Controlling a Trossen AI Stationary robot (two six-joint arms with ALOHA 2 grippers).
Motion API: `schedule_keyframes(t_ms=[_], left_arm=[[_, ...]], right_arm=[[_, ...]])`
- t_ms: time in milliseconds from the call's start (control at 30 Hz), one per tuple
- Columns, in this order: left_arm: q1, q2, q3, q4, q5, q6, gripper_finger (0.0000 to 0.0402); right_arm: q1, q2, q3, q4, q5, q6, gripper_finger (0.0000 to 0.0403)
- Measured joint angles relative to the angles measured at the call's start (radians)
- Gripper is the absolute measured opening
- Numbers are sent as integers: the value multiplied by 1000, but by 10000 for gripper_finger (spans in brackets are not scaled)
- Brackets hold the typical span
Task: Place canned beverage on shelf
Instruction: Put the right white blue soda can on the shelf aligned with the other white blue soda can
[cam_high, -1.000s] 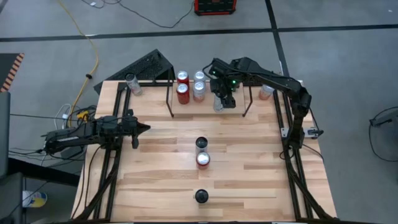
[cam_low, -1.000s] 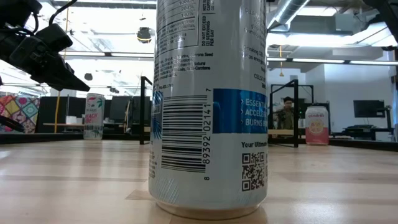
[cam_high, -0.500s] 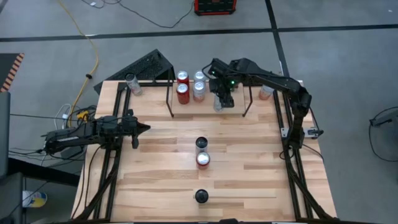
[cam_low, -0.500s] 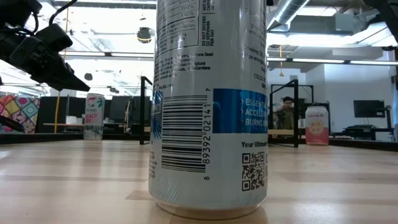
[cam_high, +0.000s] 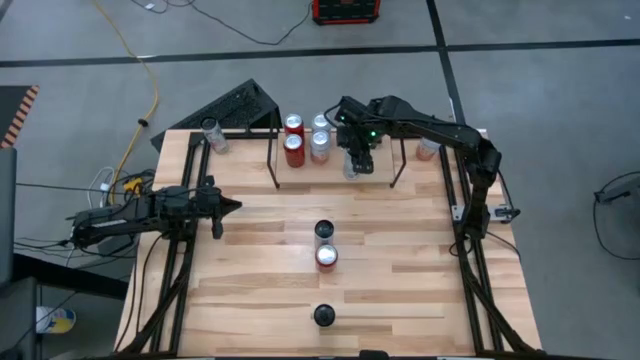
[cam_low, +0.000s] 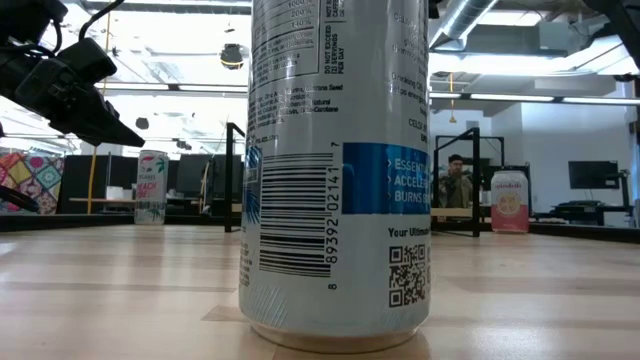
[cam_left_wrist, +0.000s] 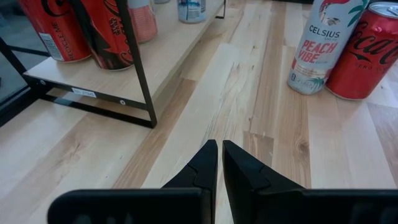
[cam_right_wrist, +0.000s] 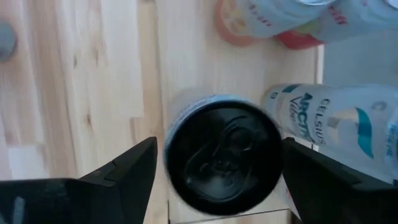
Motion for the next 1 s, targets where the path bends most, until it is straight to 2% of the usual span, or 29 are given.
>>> schedule_keyframes(t_ms=[167, 567, 1000], left_arm=[[0, 0, 0, 0, 0, 0, 11], [0, 0, 0, 0, 0, 0, 11], [0, 0, 0, 0, 0, 0, 11]], right_arm=[[0, 0, 0, 8, 0, 120, 293], [0, 0, 0, 13, 22, 247, 216], [5, 0, 0, 28, 54, 851, 231]])
